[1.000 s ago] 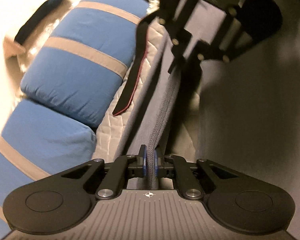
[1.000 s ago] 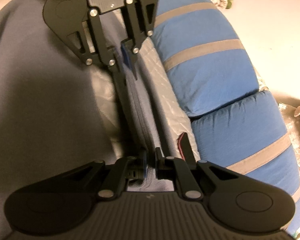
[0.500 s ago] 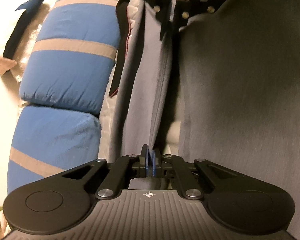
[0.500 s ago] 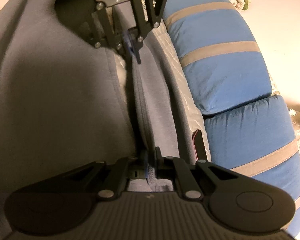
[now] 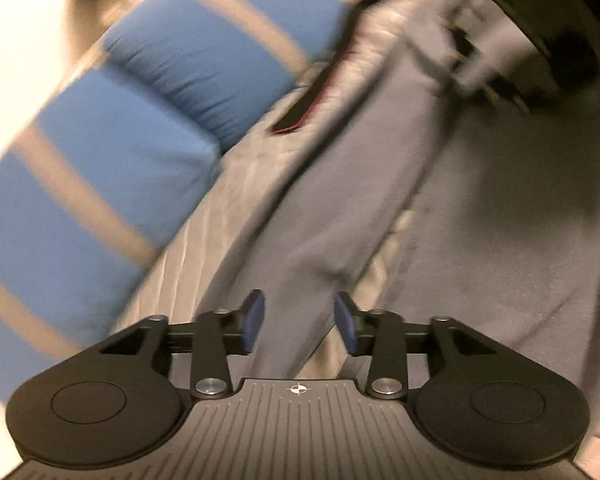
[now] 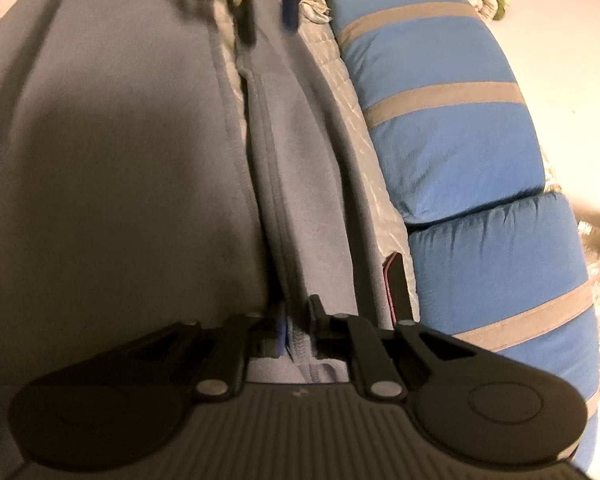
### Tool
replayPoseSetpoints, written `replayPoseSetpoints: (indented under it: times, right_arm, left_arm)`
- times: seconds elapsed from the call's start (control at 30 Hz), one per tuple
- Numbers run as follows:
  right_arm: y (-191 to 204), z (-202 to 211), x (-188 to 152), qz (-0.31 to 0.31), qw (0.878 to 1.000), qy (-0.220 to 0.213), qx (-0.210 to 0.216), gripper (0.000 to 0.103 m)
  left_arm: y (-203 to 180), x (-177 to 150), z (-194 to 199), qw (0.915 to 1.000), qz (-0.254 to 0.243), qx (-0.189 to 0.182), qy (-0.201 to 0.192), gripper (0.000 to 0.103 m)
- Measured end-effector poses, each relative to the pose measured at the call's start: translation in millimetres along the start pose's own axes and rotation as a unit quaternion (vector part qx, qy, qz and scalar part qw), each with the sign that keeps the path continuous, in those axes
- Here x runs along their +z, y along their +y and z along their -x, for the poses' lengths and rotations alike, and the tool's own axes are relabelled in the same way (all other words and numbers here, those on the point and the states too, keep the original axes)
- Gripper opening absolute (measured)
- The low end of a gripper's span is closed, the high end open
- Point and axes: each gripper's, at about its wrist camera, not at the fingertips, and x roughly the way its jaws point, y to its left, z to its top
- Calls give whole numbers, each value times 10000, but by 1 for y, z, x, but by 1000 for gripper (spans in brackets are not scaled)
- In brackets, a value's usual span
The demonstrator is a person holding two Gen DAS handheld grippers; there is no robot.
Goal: Fold clothes
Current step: 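Open the right gripper and lift both grippers off the sweatpants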
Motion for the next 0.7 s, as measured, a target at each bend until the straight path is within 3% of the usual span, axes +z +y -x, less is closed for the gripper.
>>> replayPoseSetpoints:
  times: [0.07, 0.13, 0.2, 0.27, 0.43, 0.53, 0.6, 0.7]
  right_arm:
    - [0, 4, 1, 35, 10000, 8, -53, 43]
    - [-3, 10, 3, -17, 9999, -53, -128, 62]
    - [-6, 19, 7, -190, 9995, -199, -159, 75]
    - [-9, 25, 11, -347, 9988, -315, -172, 80]
    - [-6, 24, 14, -287, 9983, -270, -428, 86]
    - [-7, 22, 12, -278, 9984, -213, -452, 88]
    - [-7, 22, 12, -271, 9984, -212, -456, 89]
    - [-9, 21, 13, -287, 9985, -244, -407, 91]
  left_arm:
    - [33, -16, 8, 9951, 946, 278, -26, 47]
    - [64, -30, 9, 9804, 1834, 721, 39, 50]
    - [93, -46, 6, 9535, 2739, 1230, 276, 50]
    - [120, -63, 0, 9221, 3553, 1480, 398, 50]
    - [161, -118, -3, 8466, 5024, 1703, 433, 50]
    - [171, -143, -7, 8137, 5563, 1641, 394, 50]
    - [173, -149, -14, 8108, 5627, 1544, 458, 49]
    - [171, -151, -27, 8176, 5543, 1439, 597, 49]
